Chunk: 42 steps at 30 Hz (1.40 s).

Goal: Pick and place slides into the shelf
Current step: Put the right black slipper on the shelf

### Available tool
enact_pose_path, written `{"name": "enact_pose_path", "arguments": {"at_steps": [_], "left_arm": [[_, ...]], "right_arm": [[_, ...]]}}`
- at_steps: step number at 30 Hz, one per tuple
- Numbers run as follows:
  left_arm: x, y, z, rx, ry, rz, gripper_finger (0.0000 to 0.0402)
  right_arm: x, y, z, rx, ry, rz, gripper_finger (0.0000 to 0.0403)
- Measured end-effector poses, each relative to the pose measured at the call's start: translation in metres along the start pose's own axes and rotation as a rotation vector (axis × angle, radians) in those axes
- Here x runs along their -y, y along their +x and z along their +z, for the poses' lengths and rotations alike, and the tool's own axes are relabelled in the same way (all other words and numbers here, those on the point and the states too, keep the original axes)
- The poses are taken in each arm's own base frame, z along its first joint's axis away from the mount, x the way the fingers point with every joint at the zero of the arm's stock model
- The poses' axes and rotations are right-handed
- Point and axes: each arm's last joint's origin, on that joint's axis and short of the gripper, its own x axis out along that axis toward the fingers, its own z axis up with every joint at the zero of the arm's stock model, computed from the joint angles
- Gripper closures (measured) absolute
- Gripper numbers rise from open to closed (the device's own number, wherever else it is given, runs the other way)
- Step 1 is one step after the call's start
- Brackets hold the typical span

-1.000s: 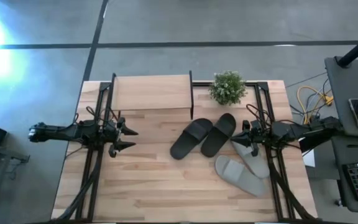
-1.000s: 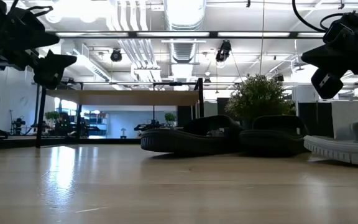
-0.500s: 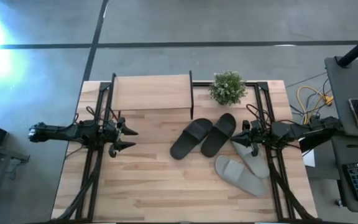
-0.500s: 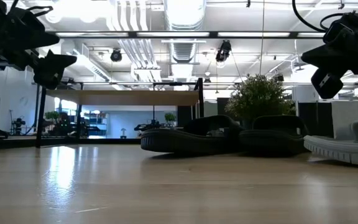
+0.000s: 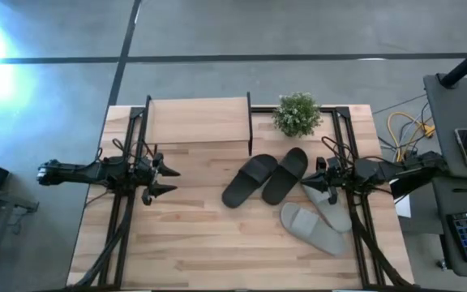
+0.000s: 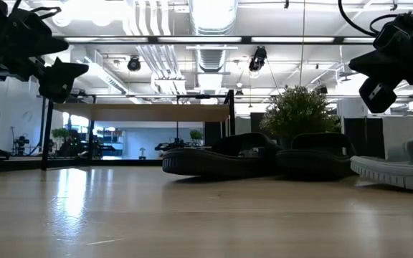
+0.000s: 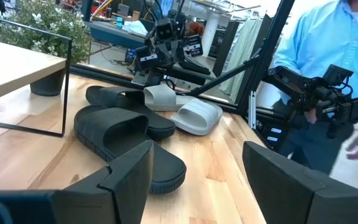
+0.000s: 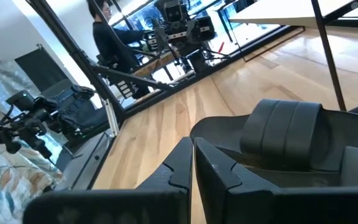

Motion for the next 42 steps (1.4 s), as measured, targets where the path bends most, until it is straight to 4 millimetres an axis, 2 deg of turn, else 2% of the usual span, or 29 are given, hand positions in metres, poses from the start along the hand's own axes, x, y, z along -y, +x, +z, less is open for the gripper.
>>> {"name": "enact_pose_path", "arguments": {"at_steps": [20, 25, 31, 34, 39, 42], "left_arm": [[0.0, 0.0, 0.0, 0.0, 0.0, 0.0, 0.0168], [0.0, 0.0, 0.0, 0.0, 0.0, 0.0, 0.0169], [0.0, 0.0, 0.0, 0.0, 0.0, 0.0, 0.0169], [0.0, 0.0, 0.0, 0.0, 0.0, 0.0, 0.0168], [0.0, 0.0, 0.0, 0.0, 0.0, 0.0, 0.0168], [0.0, 0.0, 0.0, 0.0, 0.0, 0.0, 0.0169]], "right_arm": [[-0.001, 0.0, 0.001, 0.013, 0.003, 0.007, 0.0392], [-0.003, 0.0, 0.008, 0.101, 0.167, 0.009, 0.0392], [-0.006, -0.002, 0.019, 0.247, 0.207, -0.009, 0.0392], [-0.006, -0.002, 0.02, 0.26, 0.234, 0.001, 0.0392], [-0.006, -0.002, 0.02, 0.257, 0.374, 0.013, 0.0392], [-0.006, -0.002, 0.02, 0.26, 0.377, 0.008, 0.0392]]}}
